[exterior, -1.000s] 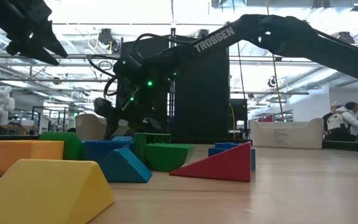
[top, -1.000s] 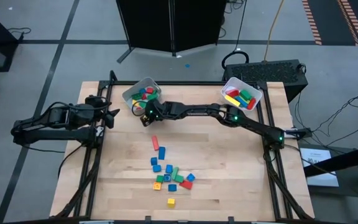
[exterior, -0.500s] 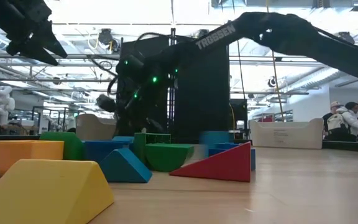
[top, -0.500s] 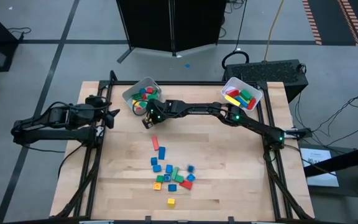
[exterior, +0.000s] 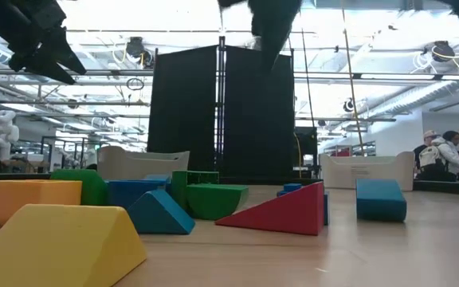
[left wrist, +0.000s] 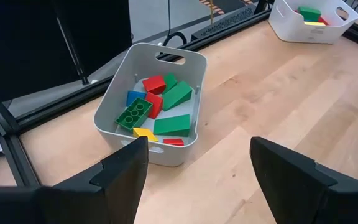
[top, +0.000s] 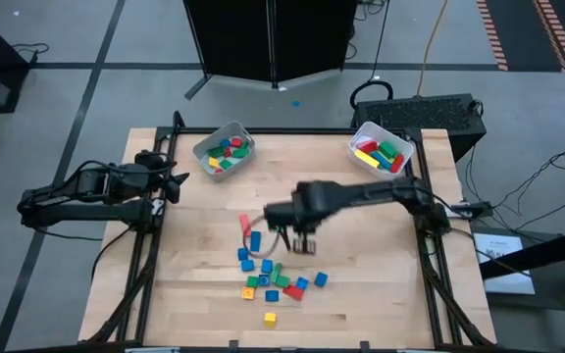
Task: Sort blocks by size
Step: Put the half cylindrical blue block into the gray bin
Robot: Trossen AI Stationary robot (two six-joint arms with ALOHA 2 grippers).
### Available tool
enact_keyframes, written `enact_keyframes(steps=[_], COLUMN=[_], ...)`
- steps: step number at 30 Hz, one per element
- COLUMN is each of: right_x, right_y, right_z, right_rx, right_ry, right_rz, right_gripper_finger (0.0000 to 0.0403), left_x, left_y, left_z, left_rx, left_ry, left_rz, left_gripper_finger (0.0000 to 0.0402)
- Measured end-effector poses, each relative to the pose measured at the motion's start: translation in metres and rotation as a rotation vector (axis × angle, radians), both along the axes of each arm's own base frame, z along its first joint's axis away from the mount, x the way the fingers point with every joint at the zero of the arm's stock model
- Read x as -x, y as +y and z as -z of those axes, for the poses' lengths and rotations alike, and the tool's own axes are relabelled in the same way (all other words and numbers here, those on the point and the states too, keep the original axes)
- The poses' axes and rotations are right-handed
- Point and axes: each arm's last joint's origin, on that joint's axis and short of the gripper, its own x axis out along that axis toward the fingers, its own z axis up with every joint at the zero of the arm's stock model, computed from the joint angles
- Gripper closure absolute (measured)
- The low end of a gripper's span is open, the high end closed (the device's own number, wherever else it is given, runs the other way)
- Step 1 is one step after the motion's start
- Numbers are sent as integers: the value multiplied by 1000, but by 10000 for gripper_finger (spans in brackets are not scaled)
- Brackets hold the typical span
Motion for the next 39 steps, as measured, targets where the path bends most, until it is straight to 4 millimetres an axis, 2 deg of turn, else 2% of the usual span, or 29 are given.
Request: enact_keyframes(steps=[3,5,7,10,13,16,21,25,33,39], right_x=[14,19,21,26,35,37,39,51,60,62], right_y=[31,49,60,65,76,91,112,122,120,119], right_z=[-12,-5,15,46,76,102,122,137,165,172], right_rx=[-69,-66,-33,-4,-19,-45,-156,-43,-23,-21], right_ry=[-15,11,69,160,233,218,134,140,164,158], right_rz=[-67,-90,-61,38,-21,-128,-218,-328,-506,-596], right_gripper_finger=[315,263,206,131,86,76,84,84,90,100], left_x=[0,0,0,0,0,0,0,0,0,0], left_y=[0,0,0,0,0,0,0,0,0,0], left_z=[0,0,0,0,0,0,0,0,0,0], left_rx=[0,0,0,-1,-1,-1,0,0,0,0], left_ry=[-1,-1,-2,-2,-2,-2,-2,-2,-2,-3], left_rz=[0,0,0,1,1,1,1,1,0,-2], left_gripper_finger=[120,120,120,120,120,120,120,120,120,120])
